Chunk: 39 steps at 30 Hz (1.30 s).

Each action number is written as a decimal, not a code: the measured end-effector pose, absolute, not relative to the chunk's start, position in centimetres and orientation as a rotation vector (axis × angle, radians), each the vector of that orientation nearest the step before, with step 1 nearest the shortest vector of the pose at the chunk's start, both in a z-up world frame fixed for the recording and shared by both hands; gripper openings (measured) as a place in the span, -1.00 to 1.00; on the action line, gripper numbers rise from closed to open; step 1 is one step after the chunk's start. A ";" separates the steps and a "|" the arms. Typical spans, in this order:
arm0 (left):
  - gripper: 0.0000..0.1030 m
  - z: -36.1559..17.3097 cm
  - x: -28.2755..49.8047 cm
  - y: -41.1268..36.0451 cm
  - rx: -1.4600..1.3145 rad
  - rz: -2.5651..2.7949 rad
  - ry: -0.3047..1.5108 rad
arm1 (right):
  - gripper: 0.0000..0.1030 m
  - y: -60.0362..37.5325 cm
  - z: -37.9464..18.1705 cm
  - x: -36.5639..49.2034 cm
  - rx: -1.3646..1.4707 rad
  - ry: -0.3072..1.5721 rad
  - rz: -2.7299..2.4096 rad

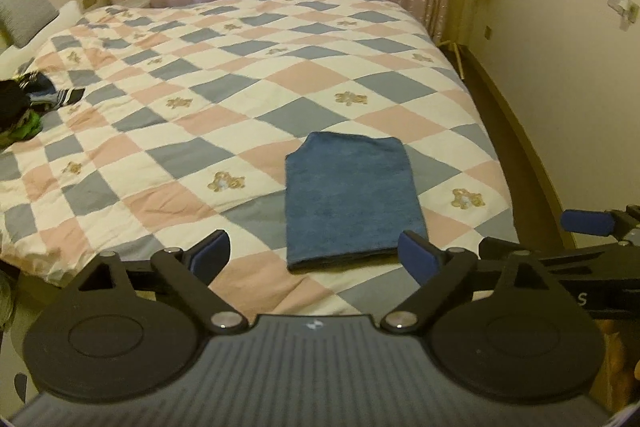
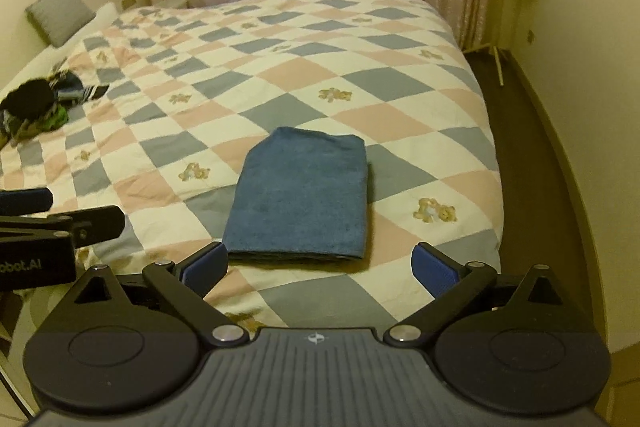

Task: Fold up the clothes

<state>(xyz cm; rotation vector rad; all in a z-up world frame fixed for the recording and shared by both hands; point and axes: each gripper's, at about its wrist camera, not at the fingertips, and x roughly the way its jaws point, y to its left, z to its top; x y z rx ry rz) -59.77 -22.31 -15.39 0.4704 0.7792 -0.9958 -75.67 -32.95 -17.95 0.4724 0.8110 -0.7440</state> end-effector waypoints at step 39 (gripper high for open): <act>0.91 -20.7 -58.5 -23.9 0.510 -0.987 0.970 | 0.96 -35.5 -22.6 -78.0 0.582 0.940 -0.785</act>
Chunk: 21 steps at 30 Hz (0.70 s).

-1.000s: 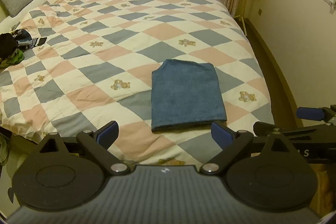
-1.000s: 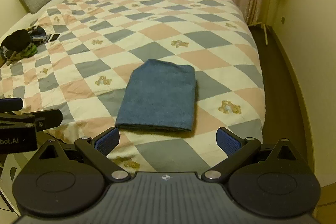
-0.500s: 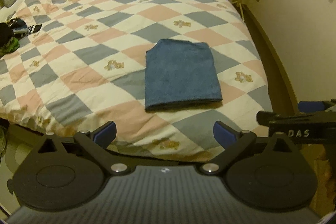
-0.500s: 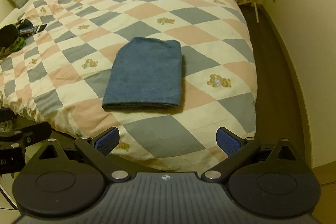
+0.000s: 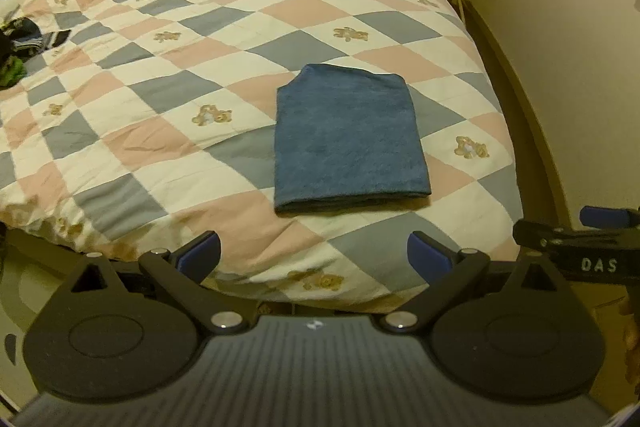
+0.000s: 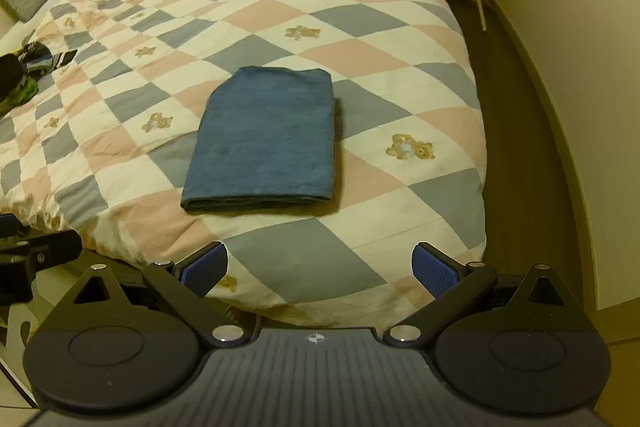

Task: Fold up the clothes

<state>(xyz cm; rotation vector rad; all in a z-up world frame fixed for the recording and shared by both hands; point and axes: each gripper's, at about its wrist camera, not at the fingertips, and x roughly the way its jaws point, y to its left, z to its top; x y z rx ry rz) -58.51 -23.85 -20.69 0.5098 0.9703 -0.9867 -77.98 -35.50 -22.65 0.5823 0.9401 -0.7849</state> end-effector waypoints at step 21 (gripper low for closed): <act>0.93 -41.2 -37.4 -40.8 0.277 -1.120 1.499 | 0.74 -52.3 -38.4 -70.9 0.977 0.837 -0.654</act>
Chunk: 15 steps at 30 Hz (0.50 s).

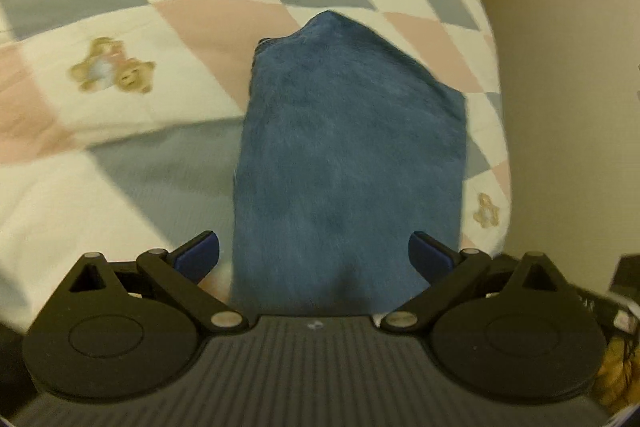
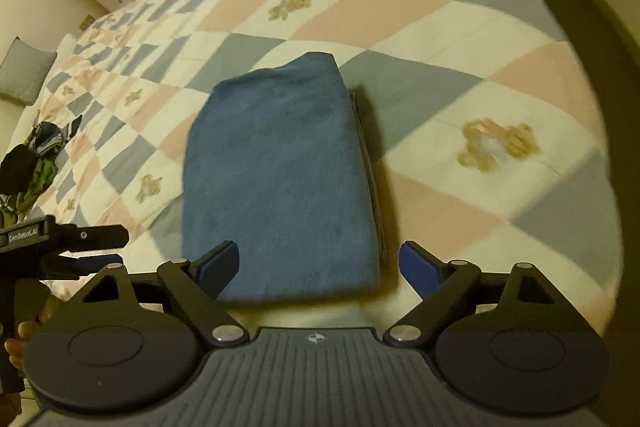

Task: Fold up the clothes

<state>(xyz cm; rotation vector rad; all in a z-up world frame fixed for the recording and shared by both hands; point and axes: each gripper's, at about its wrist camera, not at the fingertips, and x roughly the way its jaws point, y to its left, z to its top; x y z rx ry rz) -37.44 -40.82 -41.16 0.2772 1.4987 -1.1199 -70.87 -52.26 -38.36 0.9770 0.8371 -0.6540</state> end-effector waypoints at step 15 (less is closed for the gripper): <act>0.93 -50.8 -33.3 -44.6 0.062 -1.322 1.733 | 0.69 -61.0 -51.1 -68.5 1.306 0.769 -0.297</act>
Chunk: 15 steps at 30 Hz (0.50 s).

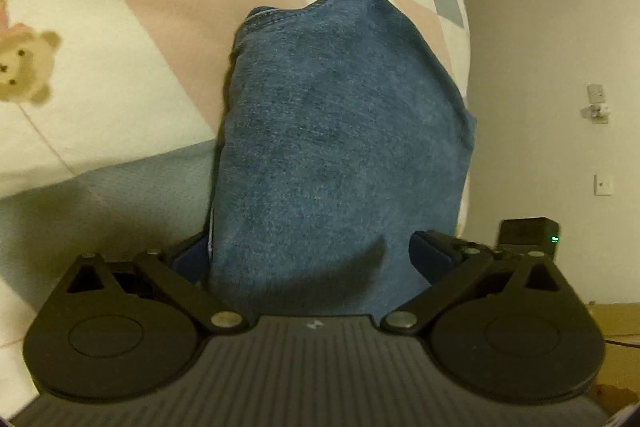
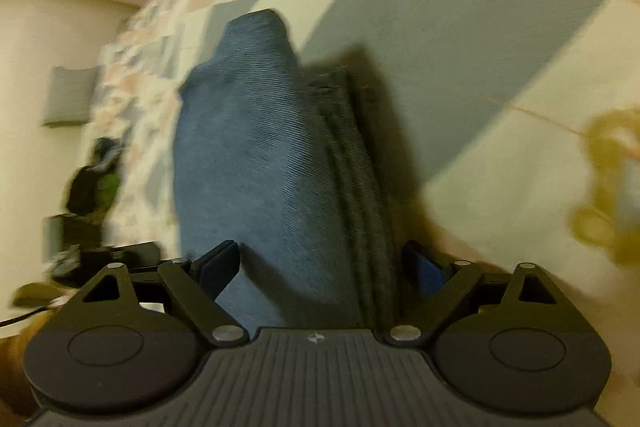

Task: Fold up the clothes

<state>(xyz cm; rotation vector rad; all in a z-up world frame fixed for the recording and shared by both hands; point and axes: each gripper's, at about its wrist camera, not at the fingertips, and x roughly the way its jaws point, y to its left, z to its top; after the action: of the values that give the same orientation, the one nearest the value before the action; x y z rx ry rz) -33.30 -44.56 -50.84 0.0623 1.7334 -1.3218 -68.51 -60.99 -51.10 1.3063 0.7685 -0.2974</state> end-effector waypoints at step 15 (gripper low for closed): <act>0.01 -49.8 -34.4 -45.5 0.235 -1.371 1.611 | -0.06 -61.0 -53.0 -67.6 1.398 0.699 -0.198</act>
<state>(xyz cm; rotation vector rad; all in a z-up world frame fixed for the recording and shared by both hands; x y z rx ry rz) -34.36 -45.49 -49.83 0.2351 1.6113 -1.3707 -67.55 -60.96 -53.00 1.3977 0.6992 -0.1982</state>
